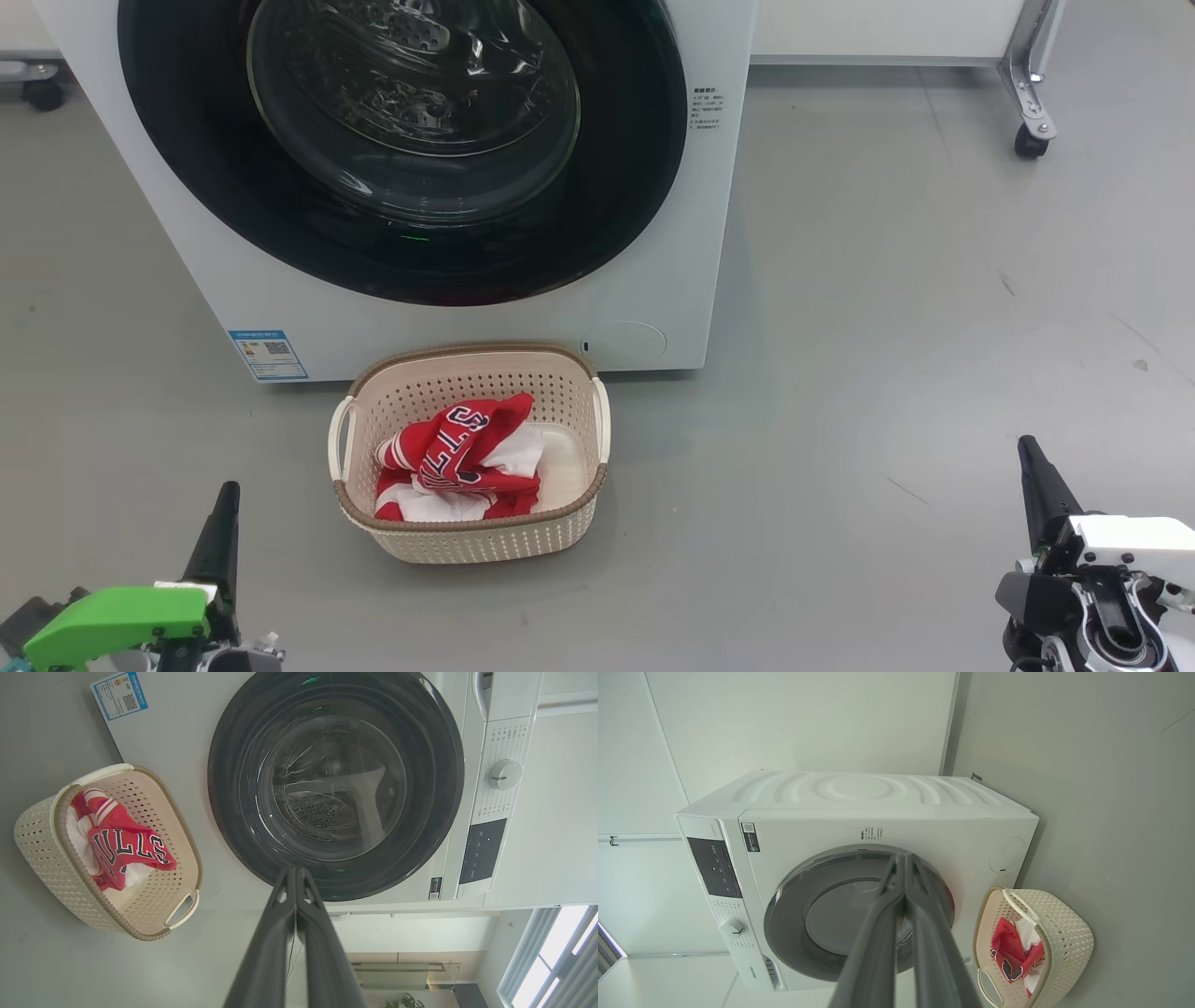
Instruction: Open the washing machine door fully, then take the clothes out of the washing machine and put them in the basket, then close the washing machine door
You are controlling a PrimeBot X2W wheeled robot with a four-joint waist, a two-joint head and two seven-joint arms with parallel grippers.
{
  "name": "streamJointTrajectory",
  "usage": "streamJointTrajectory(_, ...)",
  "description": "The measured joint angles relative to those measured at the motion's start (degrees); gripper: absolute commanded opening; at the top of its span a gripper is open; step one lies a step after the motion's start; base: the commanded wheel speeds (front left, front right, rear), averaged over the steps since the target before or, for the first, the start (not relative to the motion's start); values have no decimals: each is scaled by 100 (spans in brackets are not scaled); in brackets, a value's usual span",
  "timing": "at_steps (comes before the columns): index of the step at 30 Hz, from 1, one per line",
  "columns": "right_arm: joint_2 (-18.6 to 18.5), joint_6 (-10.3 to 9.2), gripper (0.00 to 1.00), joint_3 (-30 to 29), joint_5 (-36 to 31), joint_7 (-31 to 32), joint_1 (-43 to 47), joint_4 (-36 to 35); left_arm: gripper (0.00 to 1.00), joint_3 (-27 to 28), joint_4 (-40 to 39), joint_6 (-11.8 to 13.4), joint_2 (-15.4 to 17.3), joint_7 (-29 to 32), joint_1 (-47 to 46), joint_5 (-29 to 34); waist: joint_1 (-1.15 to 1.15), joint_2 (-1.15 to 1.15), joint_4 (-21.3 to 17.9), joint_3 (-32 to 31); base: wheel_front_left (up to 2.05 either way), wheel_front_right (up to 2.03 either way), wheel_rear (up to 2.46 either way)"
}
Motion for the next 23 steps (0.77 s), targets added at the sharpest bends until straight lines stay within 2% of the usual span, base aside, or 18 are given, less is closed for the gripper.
streamJointTrajectory(23,3,0,0,-14,-1,0,-1,-4,0,12,2,0,-2,0,-2,0,0,0,0,1,0,0,0)
